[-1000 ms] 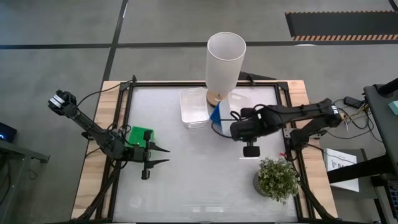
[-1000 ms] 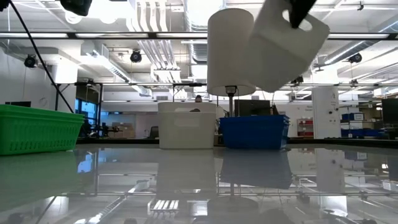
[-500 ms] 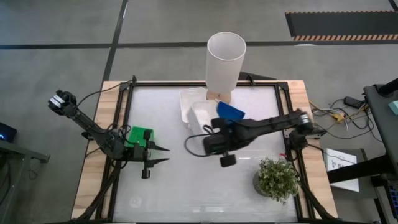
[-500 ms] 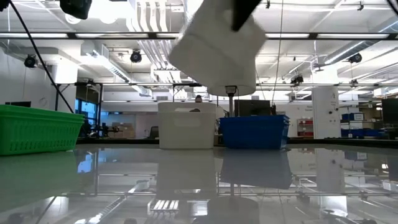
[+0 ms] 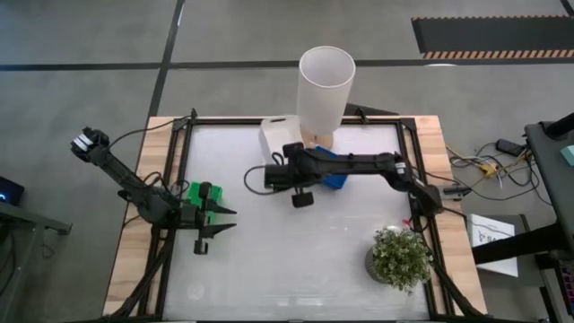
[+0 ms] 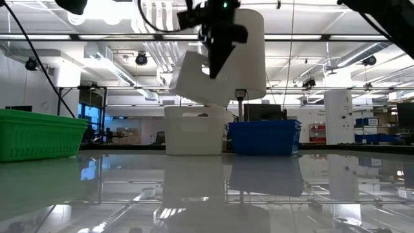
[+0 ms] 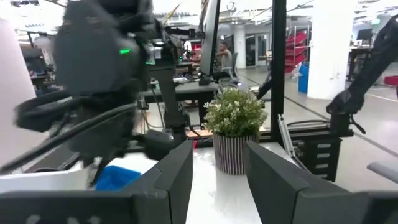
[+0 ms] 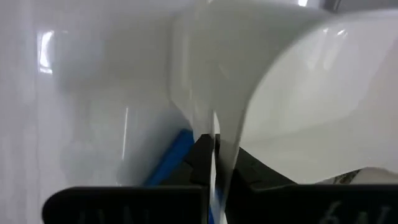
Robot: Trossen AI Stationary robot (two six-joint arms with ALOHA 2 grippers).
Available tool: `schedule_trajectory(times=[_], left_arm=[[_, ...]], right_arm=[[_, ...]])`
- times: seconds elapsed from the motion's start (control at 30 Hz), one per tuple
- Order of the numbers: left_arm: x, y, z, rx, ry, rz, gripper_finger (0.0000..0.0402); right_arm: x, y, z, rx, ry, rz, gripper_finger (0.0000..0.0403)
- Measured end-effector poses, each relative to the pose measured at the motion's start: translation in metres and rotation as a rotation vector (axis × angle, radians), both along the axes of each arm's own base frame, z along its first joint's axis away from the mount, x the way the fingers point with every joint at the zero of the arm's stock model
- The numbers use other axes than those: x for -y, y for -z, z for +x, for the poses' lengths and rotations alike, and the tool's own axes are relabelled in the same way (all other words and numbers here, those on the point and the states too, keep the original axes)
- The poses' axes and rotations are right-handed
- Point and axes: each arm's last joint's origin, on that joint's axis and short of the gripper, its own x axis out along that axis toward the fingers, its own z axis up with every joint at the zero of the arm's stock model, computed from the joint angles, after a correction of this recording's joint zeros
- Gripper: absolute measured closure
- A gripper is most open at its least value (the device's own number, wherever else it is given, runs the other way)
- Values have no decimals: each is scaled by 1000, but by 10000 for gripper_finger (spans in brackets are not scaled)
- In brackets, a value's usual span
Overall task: Stack baskets by color
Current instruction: Stack the right white bin on top of the left white bin on the table
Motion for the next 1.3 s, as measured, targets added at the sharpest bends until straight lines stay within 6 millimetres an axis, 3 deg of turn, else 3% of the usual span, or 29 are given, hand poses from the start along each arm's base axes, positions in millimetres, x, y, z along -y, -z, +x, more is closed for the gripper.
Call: schedule_trajectory(times=[0.2, 0.47, 0.63, 1.0, 1.3], left_arm=[[1, 3, 1, -15, -2, 13, 274], [2, 5, 2, -23, -3, 20, 274], [2, 5, 2, -21, -4, 18, 274], [2, 5, 2, -19, -5, 17, 274], [2, 5, 2, -20, -11, 17, 274]], right_arm=[[23, 9, 7, -2, 11, -8, 394], [36, 16, 14, 22, 24, -9, 394], [37, 17, 16, 51, 41, 34, 386], [37, 17, 17, 57, 33, 44, 310], [38, 12, 22, 101, -20, 30, 311]])
